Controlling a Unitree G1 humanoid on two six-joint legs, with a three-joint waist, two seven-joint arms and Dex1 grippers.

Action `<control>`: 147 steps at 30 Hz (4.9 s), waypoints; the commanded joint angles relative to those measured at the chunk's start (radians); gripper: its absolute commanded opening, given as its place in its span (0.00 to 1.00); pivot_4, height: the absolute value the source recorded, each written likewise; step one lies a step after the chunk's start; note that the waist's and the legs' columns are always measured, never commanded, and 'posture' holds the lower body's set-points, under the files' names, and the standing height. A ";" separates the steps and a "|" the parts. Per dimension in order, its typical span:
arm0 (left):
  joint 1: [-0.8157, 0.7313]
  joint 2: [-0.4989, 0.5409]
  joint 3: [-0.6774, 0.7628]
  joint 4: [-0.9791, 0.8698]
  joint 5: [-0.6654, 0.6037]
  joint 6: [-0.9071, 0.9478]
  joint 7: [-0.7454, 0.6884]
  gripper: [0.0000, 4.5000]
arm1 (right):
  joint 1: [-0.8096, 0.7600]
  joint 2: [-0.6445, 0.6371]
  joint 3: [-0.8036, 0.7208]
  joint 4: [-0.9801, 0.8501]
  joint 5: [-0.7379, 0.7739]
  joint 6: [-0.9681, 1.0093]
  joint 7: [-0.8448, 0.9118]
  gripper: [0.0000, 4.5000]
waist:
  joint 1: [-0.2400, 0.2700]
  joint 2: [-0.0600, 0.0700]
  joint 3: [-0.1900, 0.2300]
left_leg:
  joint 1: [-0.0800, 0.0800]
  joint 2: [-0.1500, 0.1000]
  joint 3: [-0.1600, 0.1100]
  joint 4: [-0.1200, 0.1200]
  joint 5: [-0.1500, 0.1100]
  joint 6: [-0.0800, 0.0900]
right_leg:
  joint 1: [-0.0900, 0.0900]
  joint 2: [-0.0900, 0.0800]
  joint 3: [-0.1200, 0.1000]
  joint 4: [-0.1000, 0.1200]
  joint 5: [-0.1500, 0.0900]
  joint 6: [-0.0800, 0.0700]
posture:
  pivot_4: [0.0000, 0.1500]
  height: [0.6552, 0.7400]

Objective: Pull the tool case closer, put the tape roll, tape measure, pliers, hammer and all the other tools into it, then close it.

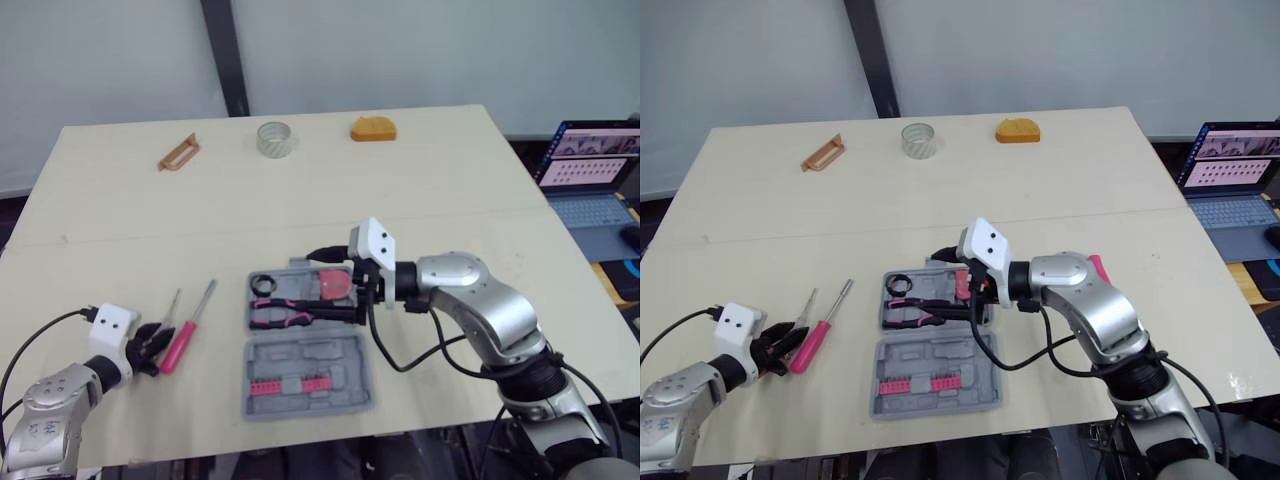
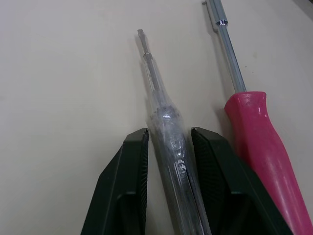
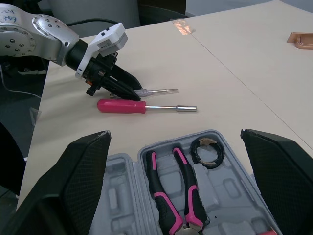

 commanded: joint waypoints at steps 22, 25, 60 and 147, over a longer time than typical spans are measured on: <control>0.008 0.006 -0.050 0.076 0.053 -0.012 0.011 0.05 | -0.020 -0.047 0.021 -0.036 0.013 -0.003 0.062 1.00 | 0.002 0.002 -0.001 | 0.001 0.000 0.000 0.000 0.000 0.000 | 0.001 0.000 0.000 0.000 0.000 0.000 | 1.00 1.00; 0.005 0.006 -0.051 0.084 0.056 -0.017 0.017 0.02 | -0.023 -0.048 0.020 -0.034 0.014 -0.001 0.064 1.00 | 0.002 0.002 -0.001 | 0.001 0.000 0.000 0.000 0.000 0.000 | 0.001 0.000 0.000 0.000 0.000 0.000 | 1.00 1.00; -0.620 0.436 -0.562 -0.258 0.020 0.141 -0.671 0.02 | 0.177 -0.431 -0.198 -0.068 0.086 -0.141 0.331 1.00 | 0.004 -0.002 0.004 | -0.004 0.000 0.001 0.000 0.000 0.000 | -0.003 0.001 0.000 -0.002 0.000 0.000 | 1.00 1.00; -0.826 0.128 -1.012 -0.337 0.202 0.570 -0.413 0.02 | 0.337 -0.454 -0.216 -0.194 0.057 -0.091 0.187 1.00 | 0.056 -0.006 0.006 | -0.015 0.000 -0.006 0.017 -0.002 0.003 | -0.004 0.002 -0.001 0.000 0.001 0.000 | 1.00 1.00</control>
